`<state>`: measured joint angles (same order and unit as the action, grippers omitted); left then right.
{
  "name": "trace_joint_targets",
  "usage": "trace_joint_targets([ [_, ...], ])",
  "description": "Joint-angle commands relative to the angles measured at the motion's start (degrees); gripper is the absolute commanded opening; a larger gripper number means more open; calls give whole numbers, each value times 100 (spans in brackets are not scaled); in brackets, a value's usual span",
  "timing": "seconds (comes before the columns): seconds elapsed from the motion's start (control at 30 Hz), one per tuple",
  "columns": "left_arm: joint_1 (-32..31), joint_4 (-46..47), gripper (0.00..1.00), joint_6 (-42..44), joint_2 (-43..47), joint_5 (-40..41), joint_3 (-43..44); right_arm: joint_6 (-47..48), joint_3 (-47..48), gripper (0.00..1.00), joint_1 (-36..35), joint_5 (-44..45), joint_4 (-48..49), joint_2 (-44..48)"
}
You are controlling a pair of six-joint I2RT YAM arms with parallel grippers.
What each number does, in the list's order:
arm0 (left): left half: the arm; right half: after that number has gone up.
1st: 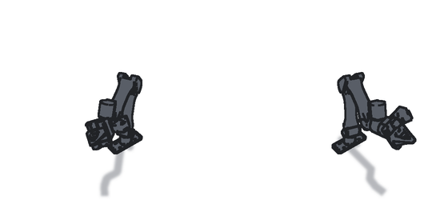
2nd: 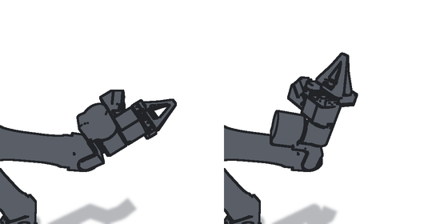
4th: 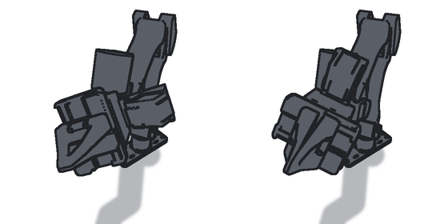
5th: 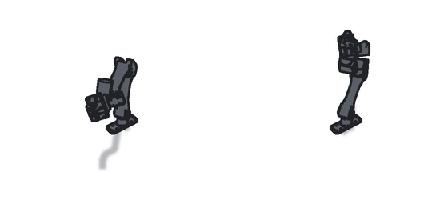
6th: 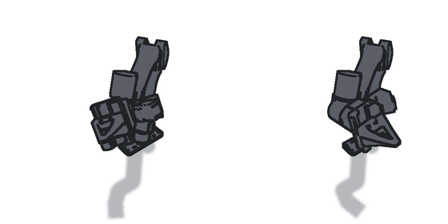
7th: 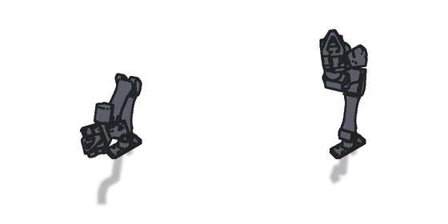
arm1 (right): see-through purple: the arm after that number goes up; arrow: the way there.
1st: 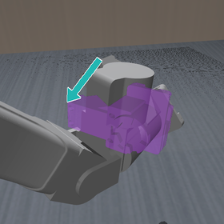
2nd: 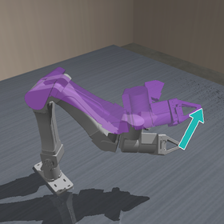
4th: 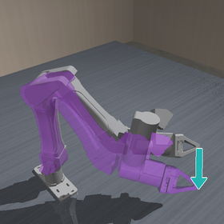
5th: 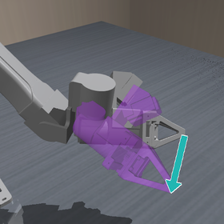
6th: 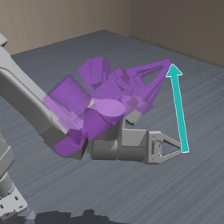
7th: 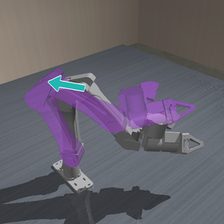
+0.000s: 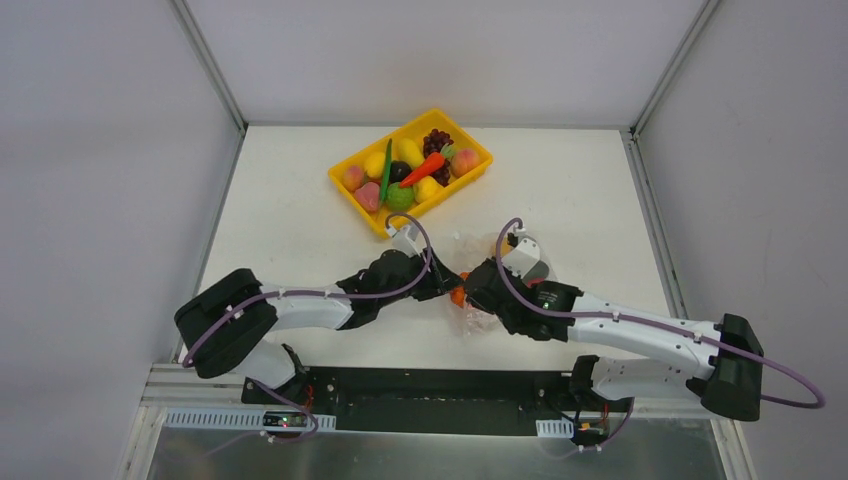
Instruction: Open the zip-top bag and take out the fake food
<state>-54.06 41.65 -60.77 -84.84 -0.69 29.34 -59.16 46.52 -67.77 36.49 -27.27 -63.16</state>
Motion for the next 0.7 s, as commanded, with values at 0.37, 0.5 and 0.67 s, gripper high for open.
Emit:
trace_joint_targets([
  [0.37,267,-4249,18,1799,2291,1141,790,-248,-241,0,3,625,-735,241],
  [0.5,896,-4826,18,2159,2750,990,1085,-332,-353,0,9,666,-789,275],
  [0.67,1759,-5075,18,2406,2717,613,1638,-363,-480,0,14,617,-668,304],
])
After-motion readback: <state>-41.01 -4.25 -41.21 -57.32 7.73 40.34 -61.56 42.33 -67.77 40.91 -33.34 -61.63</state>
